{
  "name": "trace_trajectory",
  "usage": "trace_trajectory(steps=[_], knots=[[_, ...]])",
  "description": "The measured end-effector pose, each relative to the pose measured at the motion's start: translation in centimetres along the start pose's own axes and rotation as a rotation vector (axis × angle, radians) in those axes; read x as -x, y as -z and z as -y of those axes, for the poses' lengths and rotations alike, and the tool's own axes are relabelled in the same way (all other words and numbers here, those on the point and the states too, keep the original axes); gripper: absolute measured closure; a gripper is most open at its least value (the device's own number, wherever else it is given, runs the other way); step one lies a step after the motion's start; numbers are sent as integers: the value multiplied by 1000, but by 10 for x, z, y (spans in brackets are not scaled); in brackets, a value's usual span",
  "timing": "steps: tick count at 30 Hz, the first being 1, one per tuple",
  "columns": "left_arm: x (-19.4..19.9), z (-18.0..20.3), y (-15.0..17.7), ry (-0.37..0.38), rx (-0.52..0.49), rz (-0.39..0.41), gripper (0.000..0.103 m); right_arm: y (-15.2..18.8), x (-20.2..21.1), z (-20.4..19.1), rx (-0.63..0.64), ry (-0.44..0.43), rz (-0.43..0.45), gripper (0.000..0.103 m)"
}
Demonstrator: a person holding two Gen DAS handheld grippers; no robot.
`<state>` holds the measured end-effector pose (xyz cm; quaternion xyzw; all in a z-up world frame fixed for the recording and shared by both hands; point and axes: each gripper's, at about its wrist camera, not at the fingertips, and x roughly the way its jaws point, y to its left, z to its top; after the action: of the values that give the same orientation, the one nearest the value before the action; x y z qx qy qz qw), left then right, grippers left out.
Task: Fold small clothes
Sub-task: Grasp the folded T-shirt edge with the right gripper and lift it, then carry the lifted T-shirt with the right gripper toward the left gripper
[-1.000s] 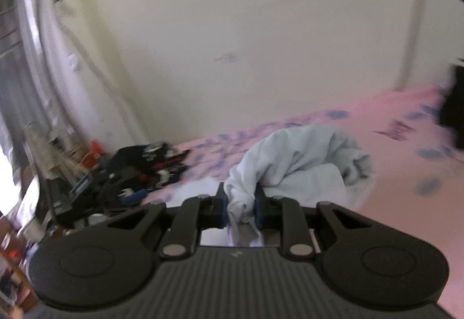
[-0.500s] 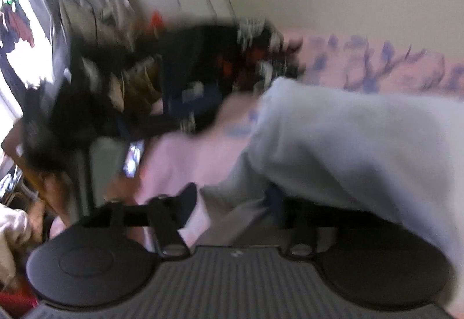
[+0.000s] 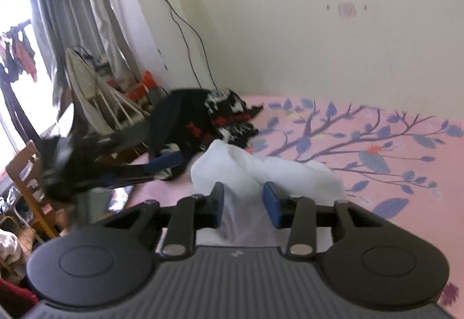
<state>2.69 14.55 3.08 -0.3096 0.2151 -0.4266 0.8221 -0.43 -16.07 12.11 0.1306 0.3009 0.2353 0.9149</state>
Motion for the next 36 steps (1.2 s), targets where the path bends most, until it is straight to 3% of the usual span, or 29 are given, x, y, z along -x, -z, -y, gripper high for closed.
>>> trace_trajectory(steps=[6,7,8,10,12,13,14,16,18,21,23,25,26,27,28,29,30,31,32,33,36], knots=[[17,46,31,-86,-235,-52,1,-18,-70,34,-141,-94,-80,72],[15,54,36,-110,-279,-75,1,-17,-76,36,-152,-93,-92,84],[11,61,42,-142,-325,-108,1,-17,-82,37,-155,-75,-100,89],[1,67,50,-180,-373,-156,0,-16,-85,36,-162,-78,-109,87],[-13,67,55,-202,-383,-209,1,-17,-80,35,-166,-86,-103,79],[-20,65,57,-205,-369,-240,4,-18,-74,34,-167,-96,-91,67],[-26,62,58,-204,-354,-268,8,-18,-66,30,-156,-104,-72,55],[-36,58,61,-199,-325,-326,48,-19,-50,18,-90,-89,-37,49],[-36,63,67,-192,-339,-346,58,-20,-35,-2,23,-45,-19,49],[-27,78,80,-194,-412,-338,57,-19,-23,-29,144,-24,-17,54],[-23,83,86,-193,-429,-332,51,-15,-20,-47,224,-10,-42,64],[-21,81,88,-210,-428,-326,14,-9,-25,-57,273,6,-74,65],[-22,82,89,-217,-426,-319,9,-7,-31,-60,291,30,-98,70],[-22,79,88,-221,-414,-316,9,-5,-40,-60,303,67,-122,77],[-23,77,86,-218,-394,-321,10,-3,-51,-57,301,110,-158,97],[-24,75,84,-210,-374,-324,14,-2,-59,-52,279,120,-188,103],[-22,74,83,-200,-365,-326,38,-2,-63,-48,250,122,-198,103],[-21,74,83,-196,-367,-332,70,-4,-61,-44,207,101,-185,103],[-17,75,83,-206,-374,-331,80,-8,-55,-44,174,69,-161,103],[-13,76,83,-211,-379,-319,87,-13,-48,-45,139,28,-129,103],[13,85,78,-135,-371,-226,87,-26,-23,-51,53,-113,-34,103]])
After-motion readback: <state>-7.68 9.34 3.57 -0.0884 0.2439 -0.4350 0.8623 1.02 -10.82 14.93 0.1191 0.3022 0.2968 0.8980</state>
